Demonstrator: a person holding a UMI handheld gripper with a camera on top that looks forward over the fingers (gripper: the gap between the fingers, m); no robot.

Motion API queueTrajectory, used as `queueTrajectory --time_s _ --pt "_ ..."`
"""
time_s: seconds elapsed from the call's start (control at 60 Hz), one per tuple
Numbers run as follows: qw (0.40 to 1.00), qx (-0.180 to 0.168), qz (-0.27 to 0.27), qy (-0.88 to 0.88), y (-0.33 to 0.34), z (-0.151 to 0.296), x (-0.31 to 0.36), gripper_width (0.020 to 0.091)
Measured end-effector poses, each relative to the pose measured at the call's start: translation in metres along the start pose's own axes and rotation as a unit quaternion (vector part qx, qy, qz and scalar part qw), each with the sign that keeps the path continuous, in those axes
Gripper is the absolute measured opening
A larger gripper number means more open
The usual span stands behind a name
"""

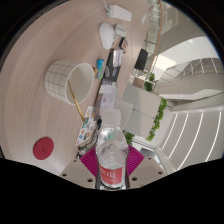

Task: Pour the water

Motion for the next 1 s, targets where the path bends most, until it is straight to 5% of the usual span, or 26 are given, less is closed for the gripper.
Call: queueTrajectory --time_s 0.35,0.55,0.567,0.7,0.8,0.933,1.0 --pt "0.987 0.003 0.014 0.16 -0.007 0.016 -0.003 0.0328" --pt "0.991 -0.007 -0.03 -0.127 -0.013 -0.019 -0.06 0.0324" --pt "0.982 0.007 -0.052 -0.18 0.003 -0.026 -0.063 0.0325" --pt "0.822 -0.059 -0.031 -0.565 0.011 -0.067 -0.071 0.0332" --pt "0.617 -0.075 -0.027 -0.782 0.03 -0.077 -0.014 0.0347" --pt "0.559 -0.101 0.018 -0.823 0.013 -0.056 0.068 0.0387" --pt "0.579 -0.114 0.055 -0.805 0.006 -0.046 0.085 0.0398"
Point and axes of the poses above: the point between the fingertips, and its own axes, seen from behind it with the camera up: x to the left, z up, y backward, against the way the camera looks, the point moved 3 cm from there along y, backward, against the way the camera looks, and after that the axes turned 10 degrees about y, right-handed, at the moved point
